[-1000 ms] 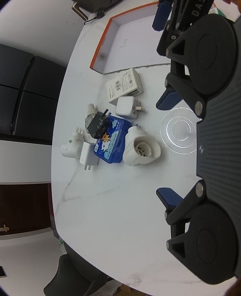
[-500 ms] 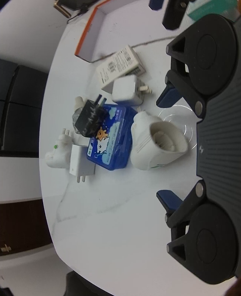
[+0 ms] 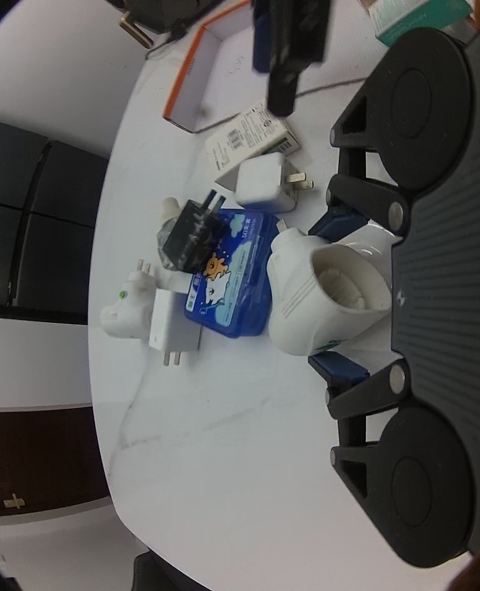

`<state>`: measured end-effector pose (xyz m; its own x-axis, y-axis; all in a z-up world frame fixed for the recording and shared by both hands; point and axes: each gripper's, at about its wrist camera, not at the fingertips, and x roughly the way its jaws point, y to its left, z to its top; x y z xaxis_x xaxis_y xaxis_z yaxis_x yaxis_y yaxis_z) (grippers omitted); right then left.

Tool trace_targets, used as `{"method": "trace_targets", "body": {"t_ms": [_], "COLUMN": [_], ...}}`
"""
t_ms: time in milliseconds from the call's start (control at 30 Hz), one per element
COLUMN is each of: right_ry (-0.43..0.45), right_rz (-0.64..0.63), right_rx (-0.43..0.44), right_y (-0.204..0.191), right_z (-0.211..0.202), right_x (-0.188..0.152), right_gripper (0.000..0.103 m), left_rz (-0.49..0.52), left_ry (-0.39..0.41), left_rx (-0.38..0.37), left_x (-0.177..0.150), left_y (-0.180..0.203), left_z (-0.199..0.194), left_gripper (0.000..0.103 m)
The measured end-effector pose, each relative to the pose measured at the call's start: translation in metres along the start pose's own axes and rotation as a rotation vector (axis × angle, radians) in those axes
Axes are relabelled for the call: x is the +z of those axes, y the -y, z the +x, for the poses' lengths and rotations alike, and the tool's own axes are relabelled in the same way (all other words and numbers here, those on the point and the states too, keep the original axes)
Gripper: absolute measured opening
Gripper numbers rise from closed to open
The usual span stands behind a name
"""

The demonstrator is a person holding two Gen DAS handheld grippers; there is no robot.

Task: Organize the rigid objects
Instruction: 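Close the left tool on the white lamp socket while the right tool grasps the white box, then carry the lamp socket and white box with both tools over the tray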

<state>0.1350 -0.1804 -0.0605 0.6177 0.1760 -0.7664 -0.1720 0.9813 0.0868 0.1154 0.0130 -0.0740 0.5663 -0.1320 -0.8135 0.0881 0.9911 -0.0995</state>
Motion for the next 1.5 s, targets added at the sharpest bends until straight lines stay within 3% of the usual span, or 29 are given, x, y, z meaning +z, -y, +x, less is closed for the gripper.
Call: {"method": "trace_targets", "body": {"t_ms": [600, 633, 667, 700, 767, 933, 1167, 1500], "right_ry": [-0.104, -0.106, -0.106, -0.1, -0.086, -0.062, 0.013, 0.039], "right_rz": [-0.098, -0.097, -0.091, -0.089, -0.095, -0.075, -0.057, -0.026], "right_rx": [0.004, 0.006, 0.013, 0.013, 0.011, 0.056, 0.064, 0.069], "right_y": [-0.01, -0.01, -0.01, -0.01, -0.013, -0.006, -0.003, -0.006], "right_z": [0.068, 0.07, 0.071, 0.071, 0.069, 0.054, 0.01, -0.053], "right_x": [0.03, 0.029, 0.027, 0.026, 0.025, 0.017, -0.001, -0.032], "right_gripper": [0.076, 0.072, 0.05, 0.038, 0.033, 0.032, 0.032, 0.032], "left_rz": [-0.108, -0.11, -0.112, -0.115, -0.126, -0.127, -0.125, -0.107], "left_ry": [0.041, 0.045, 0.046, 0.047, 0.047, 0.062, 0.081, 0.116], "left_rx": [0.008, 0.012, 0.019, 0.021, 0.014, 0.015, 0.013, 0.027], "left_x": [-0.004, -0.004, -0.003, -0.003, -0.003, -0.004, -0.006, -0.007], "left_y": [-0.008, -0.008, -0.007, -0.007, -0.008, -0.006, 0.0, 0.024], "left_z": [-0.031, -0.031, -0.032, -0.033, -0.034, -0.038, -0.046, -0.071], "left_gripper": [0.066, 0.066, 0.066, 0.066, 0.066, 0.066, 0.066, 0.066]}}
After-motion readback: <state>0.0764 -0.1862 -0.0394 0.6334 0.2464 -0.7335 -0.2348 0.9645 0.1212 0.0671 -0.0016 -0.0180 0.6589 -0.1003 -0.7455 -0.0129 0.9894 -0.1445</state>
